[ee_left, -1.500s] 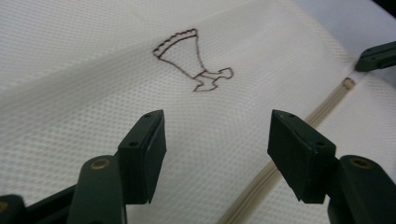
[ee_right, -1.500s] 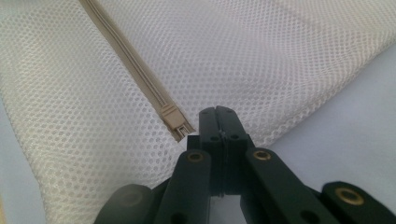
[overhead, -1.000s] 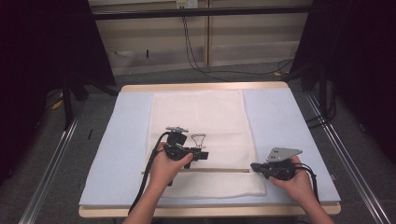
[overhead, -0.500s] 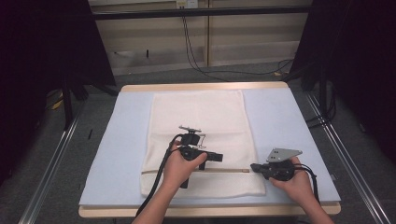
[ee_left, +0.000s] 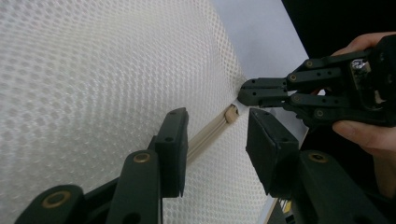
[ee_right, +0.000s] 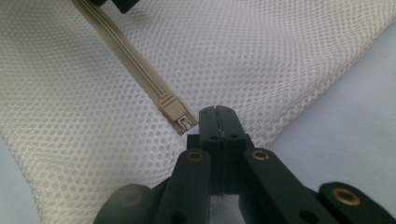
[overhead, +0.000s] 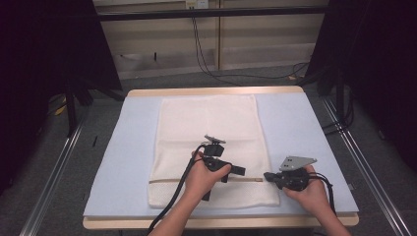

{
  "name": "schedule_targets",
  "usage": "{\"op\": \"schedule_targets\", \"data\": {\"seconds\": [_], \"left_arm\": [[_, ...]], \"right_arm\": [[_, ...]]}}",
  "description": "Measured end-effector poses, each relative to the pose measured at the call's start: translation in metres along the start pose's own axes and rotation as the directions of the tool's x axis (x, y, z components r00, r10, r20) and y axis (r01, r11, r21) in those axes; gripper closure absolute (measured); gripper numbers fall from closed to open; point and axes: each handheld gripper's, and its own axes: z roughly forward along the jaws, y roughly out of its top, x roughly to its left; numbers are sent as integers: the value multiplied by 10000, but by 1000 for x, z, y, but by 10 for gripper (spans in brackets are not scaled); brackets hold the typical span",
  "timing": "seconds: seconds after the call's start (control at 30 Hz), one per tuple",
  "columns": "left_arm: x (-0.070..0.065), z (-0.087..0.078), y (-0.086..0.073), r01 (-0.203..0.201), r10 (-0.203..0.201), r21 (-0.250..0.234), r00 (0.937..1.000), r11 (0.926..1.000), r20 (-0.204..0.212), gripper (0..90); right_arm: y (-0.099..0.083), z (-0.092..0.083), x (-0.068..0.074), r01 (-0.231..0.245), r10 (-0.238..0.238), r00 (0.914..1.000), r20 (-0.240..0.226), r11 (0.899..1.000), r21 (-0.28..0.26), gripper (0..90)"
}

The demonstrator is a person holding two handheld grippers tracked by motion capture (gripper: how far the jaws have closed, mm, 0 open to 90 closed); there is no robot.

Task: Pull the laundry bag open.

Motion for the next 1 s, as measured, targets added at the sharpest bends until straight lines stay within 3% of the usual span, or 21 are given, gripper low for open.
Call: {"op": "schedule_targets", "data": {"seconds": [0.13, 0.2, 0.23, 0.33, 0.4, 0.43, 0.5, 0.67, 0.83, 0.87, 0.97, 1.0], "left_arm": [[-2, 5, 0, 165, -166, 93, 9998, 9998, 86, 608], [-1, 7, 1, 62, -61, 240, 10000, 9997, -28, 612], [-2, 9, 0, 268, -272, 220, 9995, 9994, 159, 605], [-1, 12, 1, 104, -104, 321, 9999, 9994, -12, 613], [-2, 14, 1, 285, -288, 400, 9996, 9988, 64, 618], [-1, 15, 1, 53, -49, 455, 10000, 9989, -77, 625], [-4, 19, 1, 302, -307, 460, 9995, 9985, 98, 636], [-7, 28, 1, 276, -288, 664, 9994, 9974, 173, 656], [-9, 37, 0, 539, -563, 791, 9980, 9954, 284, 663], [-9, 39, 0, 398, -418, 814, 9989, 9959, 230, 668], [-12, 44, -1, 436, -451, 794, 9989, 9959, 162, 685], [-13, 46, -1, 556, -555, 712, 9985, 9959, -34, 689]], "right_arm": [[0, 0, 0, 69, -69, 10000, 32, 10000, 17, 900], [0, 0, 0, 52, -52, 10000, 20, 10000, 15, 900], [0, 0, 0, 27, -27, 10000, -21, 10000, -4, 900], [0, 0, 0, 29, -29, 10000, -23, 10000, -9, 900], [0, 0, 0, 17, -17, 10000, -11, 10000, -7, 900], [0, 0, 0, 6, -6, 10000, -5, 10000, -9, 900], [0, 0, 0, -30, 30, 10000, -1, 10000, -11, 900], [0, 0, 0, -56, 56, 10000, 1, 10000, -22, 900], [0, 0, 0, -70, 70, 10000, 3, 10000, -16, 900], [0, 0, 0, -76, 76, 10000, 29, 10000, -21, 900], [0, 0, 0, -141, 141, 9999, 16, 9999, -23, 900], [-1, 0, 0, -142, 142, 9999, 1, 9999, -45, 900]]}}
